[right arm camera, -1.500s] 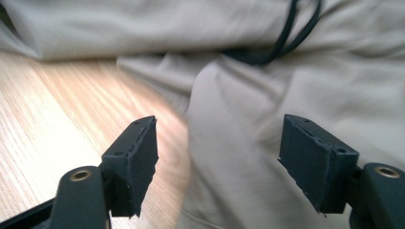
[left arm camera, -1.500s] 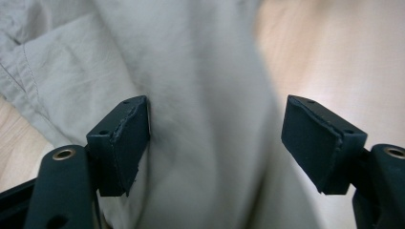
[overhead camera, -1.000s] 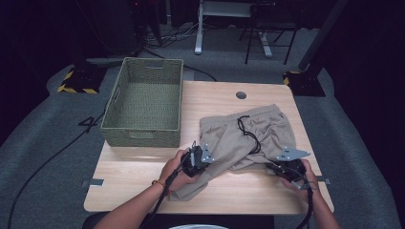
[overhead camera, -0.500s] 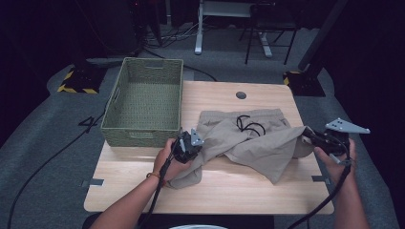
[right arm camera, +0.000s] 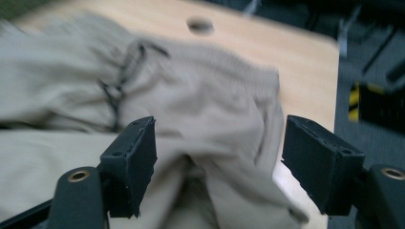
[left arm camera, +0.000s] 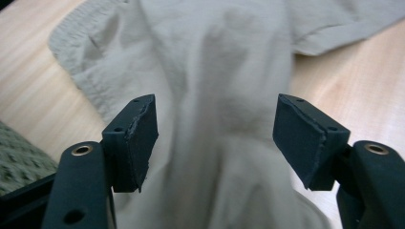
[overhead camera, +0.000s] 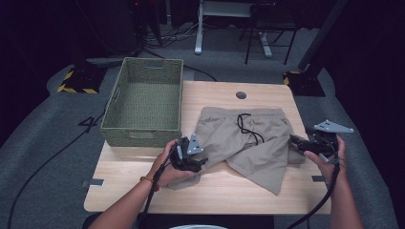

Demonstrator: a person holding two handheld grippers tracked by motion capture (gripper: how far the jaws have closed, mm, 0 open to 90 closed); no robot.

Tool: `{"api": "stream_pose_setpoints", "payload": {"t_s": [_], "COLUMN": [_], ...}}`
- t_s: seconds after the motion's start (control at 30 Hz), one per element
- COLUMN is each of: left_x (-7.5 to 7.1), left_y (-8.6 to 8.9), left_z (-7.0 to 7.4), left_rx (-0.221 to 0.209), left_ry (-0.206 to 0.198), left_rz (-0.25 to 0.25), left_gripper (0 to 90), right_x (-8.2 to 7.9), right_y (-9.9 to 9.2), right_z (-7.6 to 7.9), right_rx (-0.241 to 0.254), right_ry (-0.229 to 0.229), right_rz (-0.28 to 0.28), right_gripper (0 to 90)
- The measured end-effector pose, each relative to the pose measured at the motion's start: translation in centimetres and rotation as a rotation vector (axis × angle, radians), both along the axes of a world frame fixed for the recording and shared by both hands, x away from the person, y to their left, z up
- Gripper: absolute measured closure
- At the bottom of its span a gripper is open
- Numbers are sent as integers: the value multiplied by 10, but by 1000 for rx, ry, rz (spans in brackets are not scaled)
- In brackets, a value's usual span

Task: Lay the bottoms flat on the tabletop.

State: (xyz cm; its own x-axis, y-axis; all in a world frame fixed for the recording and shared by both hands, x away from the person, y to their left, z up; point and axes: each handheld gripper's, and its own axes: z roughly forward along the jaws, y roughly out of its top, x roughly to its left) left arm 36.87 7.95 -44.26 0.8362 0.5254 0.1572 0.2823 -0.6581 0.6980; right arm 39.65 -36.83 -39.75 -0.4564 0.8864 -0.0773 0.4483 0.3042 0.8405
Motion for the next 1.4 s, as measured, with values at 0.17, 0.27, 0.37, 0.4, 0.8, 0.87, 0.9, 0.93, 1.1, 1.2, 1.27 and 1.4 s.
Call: {"api": "stream_pose_setpoints", "payload": {"t_s": [0.17,0.27,0.37,0.4,0.8,0.87,0.9,0.93,1.1,1.2,1.27,1.4], "left_x": [-12,-14,-12,-10,4,6,7,8,13,15,16,17], "left_y": [3,4,6,7,6,8,9,10,18,23,27,31], "left_z": [-10,-21,-34,-36,-33,-30,-27,-25,-12,-4,1,2], "left_rx": [28,49,39,39,57,67,66,58,12,-19,-36,-61], "left_ry": [25,35,77,83,73,71,67,66,47,50,50,74], "left_rz": [3,5,19,21,67,71,81,94,121,129,132,123], "left_gripper": [314,295,294,295,732,800,818,833,843,839,837,837], "right_x": [-41,-56,-57,-55,-22,-21,-20,-18,-23,-34,-43,-66], "right_y": [37,72,100,106,140,141,140,139,122,103,87,55], "right_z": [3,-28,-61,-70,-98,-96,-95,-94,-86,-71,-59,-40], "right_rx": [21,20,-45,-37,-90,-95,-96,-106,-116,-83,-65,-41], "right_ry": [-35,37,93,123,214,222,225,232,233,210,192,162], "right_rz": [184,315,365,383,404,420,415,407,427,420,420,416], "right_gripper": [387,399,370,347,511,679,772,823,883,884,884,883]}}
